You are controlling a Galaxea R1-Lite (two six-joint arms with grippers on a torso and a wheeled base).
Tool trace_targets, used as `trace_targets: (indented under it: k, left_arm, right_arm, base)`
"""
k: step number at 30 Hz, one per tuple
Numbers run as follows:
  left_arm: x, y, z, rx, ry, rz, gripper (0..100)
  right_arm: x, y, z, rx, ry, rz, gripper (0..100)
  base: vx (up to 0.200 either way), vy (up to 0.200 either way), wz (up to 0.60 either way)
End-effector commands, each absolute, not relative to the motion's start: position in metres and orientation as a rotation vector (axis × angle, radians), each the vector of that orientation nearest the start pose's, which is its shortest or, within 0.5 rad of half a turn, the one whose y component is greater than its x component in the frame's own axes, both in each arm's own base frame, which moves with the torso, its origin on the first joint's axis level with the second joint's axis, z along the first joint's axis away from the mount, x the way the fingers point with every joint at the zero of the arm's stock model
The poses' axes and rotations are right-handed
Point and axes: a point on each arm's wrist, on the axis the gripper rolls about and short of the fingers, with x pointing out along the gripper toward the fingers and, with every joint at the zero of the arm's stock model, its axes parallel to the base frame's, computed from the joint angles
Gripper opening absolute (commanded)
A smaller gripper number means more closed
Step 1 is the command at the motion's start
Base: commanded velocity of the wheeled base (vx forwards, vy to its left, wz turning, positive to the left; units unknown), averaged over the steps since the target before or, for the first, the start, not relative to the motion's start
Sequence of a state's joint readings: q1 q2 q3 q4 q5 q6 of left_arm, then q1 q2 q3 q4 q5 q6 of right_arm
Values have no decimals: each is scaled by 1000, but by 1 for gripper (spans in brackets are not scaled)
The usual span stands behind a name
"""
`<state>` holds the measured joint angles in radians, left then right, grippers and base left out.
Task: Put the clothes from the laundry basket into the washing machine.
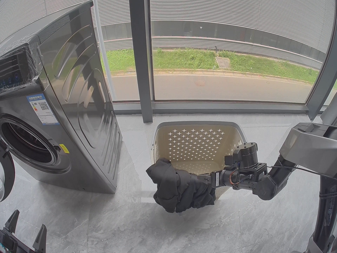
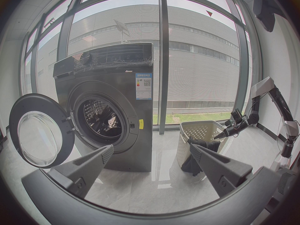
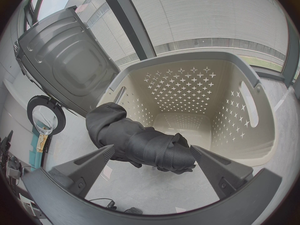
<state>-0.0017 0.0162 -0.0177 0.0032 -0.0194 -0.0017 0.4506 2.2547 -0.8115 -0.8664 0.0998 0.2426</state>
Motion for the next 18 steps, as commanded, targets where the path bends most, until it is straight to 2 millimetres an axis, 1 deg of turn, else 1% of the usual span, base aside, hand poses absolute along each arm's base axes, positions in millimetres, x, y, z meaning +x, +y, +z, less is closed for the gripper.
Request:
trace_targets:
  k: [1, 8, 12, 18]
  left_arm:
    - [-23, 0, 75, -2, 3, -23, 100]
    - [-23, 0, 75, -3, 3, -21, 100]
    - [-23, 0, 75, -3, 3, -23, 100]
    - [-23, 0, 75, -5, 3, -23, 100]
  right_arm:
    - [344, 164, -8, 123, 670, 443, 100]
    - [355, 163, -21, 122, 657, 422, 100]
    - [359, 166, -21, 124, 636, 429, 100]
    - [358, 169, -27, 118, 648, 435, 100]
  base:
    - [0, 0, 0]
    - [0, 0, 0]
    - [0, 0, 0]
    - [0, 0, 0]
